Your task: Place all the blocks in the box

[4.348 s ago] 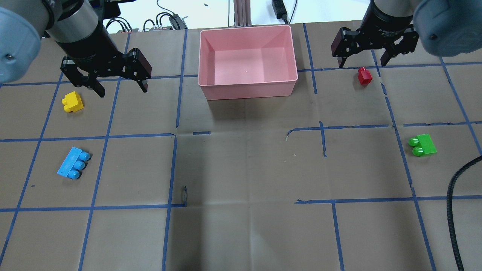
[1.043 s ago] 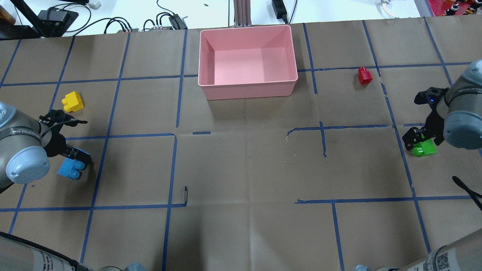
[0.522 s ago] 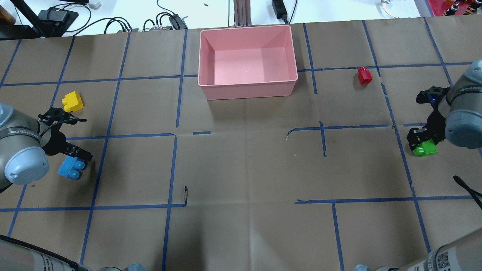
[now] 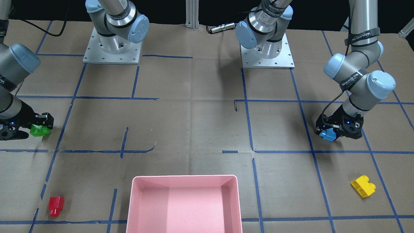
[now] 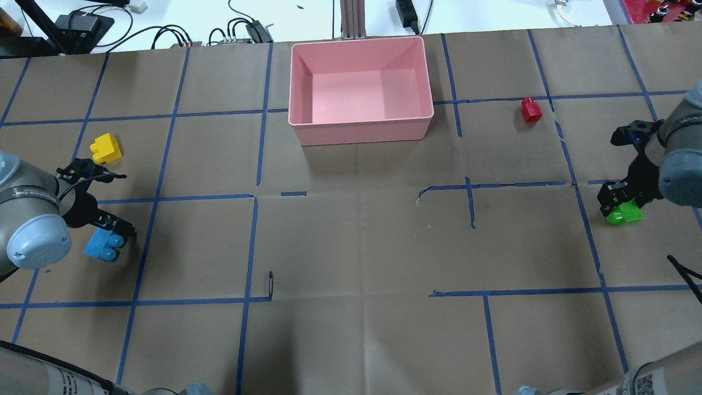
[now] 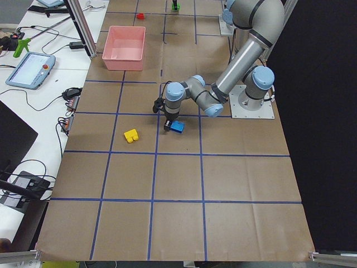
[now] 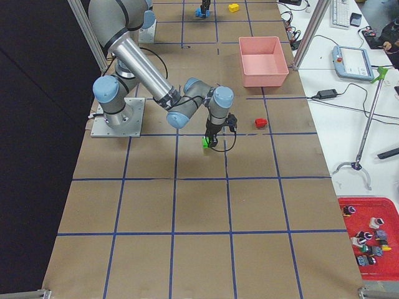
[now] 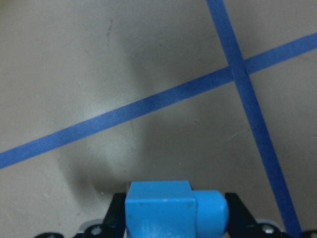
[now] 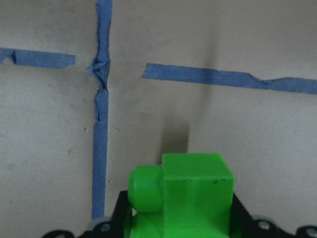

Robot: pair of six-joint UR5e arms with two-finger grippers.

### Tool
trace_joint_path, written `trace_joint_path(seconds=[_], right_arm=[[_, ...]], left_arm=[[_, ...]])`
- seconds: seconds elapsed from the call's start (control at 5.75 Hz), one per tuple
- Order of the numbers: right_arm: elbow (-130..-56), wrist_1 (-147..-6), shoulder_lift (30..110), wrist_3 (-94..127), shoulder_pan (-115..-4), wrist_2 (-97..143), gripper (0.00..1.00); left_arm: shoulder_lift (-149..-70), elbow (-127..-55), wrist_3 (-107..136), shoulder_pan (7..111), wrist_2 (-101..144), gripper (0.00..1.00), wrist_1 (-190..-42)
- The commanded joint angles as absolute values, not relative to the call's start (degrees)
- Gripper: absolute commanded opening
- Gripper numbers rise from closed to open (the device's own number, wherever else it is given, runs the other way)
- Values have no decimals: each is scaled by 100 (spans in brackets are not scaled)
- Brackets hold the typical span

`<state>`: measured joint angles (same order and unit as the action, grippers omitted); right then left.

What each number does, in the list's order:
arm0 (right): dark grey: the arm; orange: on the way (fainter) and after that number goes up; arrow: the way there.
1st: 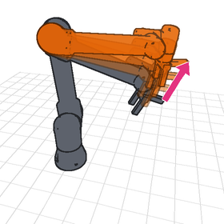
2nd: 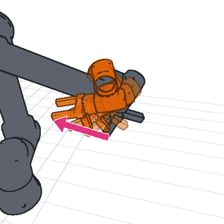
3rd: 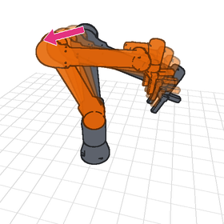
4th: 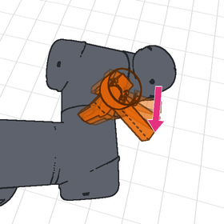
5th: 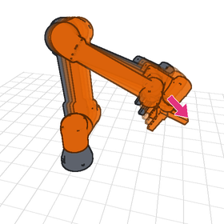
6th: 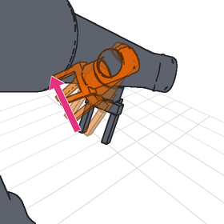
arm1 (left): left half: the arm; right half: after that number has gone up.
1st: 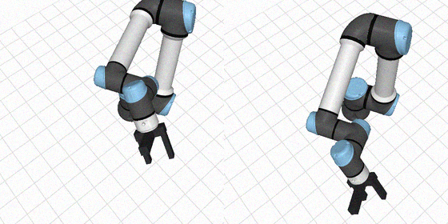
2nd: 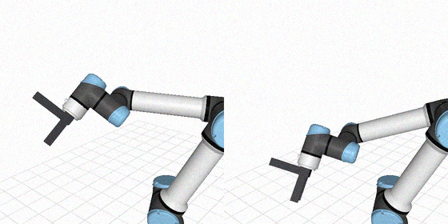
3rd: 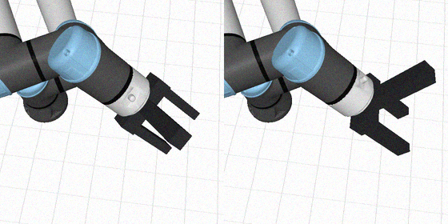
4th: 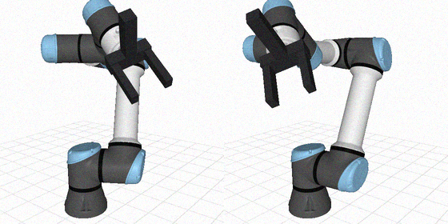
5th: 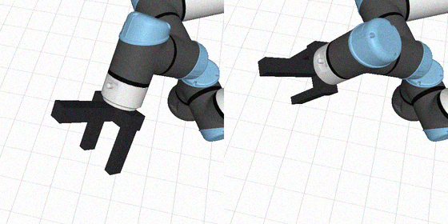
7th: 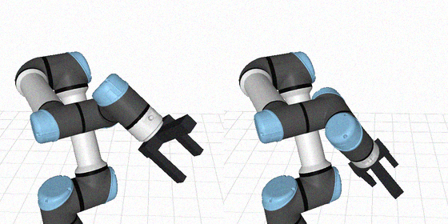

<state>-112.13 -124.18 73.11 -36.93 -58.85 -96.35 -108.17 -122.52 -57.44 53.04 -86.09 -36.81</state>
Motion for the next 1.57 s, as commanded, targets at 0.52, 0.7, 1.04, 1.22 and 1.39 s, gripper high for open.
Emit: trace_joint_path(seconds=[0.52, 0.7, 1.04, 1.22, 1.39], right_arm=[[-8242, -11628, 7114, -4142, -7756, -7909, 7], [-7705, -11802, 6719, -3826, -8405, -7466, 7], [-6756, -12813, 5438, -3230, -9348, -7321, 7], [-6419, -12954, 5014, -2712, -9673, -7321, 8], [-6503, -13190, 4871, -2385, -9929, -7321, 6]], left_arm=[[-10732, -12199, -5748, 5317, -8657, 29, -3911], [-10723, -12182, -5739, 5317, -8657, 18, -3955], [-10574, -12164, -5730, 5317, -8666, 10, -4068], [-10373, -12129, -5713, 5317, -8666, 8, -4339], [-10267, -11964, -5687, 5317, -8666, 8, -4646]])
